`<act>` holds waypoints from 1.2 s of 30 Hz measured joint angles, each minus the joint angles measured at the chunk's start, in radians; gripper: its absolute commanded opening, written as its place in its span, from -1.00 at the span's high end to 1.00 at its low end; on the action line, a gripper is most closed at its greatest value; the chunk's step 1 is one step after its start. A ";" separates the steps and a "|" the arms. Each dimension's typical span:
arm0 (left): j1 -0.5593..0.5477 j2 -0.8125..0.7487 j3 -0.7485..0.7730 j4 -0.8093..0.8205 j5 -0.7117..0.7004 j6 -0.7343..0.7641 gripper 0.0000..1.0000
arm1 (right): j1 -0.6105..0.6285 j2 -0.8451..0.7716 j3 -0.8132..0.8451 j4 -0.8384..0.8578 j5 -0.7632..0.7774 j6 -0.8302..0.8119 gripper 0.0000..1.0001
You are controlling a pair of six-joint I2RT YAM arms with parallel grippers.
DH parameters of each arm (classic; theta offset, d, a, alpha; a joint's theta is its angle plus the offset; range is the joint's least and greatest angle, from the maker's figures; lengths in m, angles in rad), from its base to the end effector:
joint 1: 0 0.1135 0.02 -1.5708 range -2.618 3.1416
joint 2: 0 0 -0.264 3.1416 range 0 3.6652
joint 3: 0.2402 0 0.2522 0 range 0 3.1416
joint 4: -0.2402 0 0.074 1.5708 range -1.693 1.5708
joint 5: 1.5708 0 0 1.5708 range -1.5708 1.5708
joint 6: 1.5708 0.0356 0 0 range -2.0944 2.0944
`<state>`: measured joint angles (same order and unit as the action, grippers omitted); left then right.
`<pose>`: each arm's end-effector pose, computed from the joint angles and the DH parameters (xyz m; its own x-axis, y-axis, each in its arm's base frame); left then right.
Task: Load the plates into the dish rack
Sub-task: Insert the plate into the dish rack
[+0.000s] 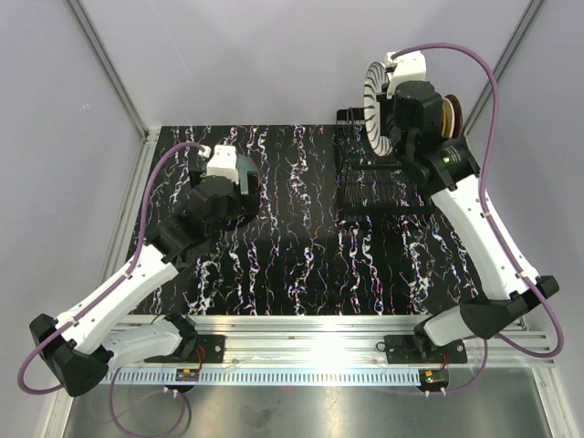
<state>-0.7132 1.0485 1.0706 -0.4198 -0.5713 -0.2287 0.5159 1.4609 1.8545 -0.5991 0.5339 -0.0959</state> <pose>0.1848 -0.1344 0.3674 -0.3246 0.0286 -0.9454 0.1024 0.9947 -0.0050 0.2670 0.1306 0.5039 -0.1775 -0.1954 -0.9645 -0.0083 0.9803 -0.1971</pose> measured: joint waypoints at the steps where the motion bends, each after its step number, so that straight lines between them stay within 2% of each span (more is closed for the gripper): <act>1: 0.000 0.000 0.000 0.000 0.001 0.000 -0.98 | -0.012 0.008 0.000 0.004 0.008 -0.018 1.00; 13: 0.000 0.050 0.000 -0.031 0.019 -0.008 -0.98 | -0.068 0.079 0.010 0.078 0.059 -0.153 1.00; 24: 0.000 0.062 0.003 -0.044 0.029 -0.008 -0.98 | -0.126 0.095 0.001 0.094 0.048 -0.158 1.00; 36: 0.000 0.072 0.008 -0.054 0.048 -0.008 -0.98 | -0.160 0.097 -0.078 0.101 -0.006 -0.105 1.00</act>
<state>-0.7132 1.1210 1.0786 -0.4736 -0.5236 -0.2363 0.3557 1.5578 1.7763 -0.4984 0.5282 -0.2005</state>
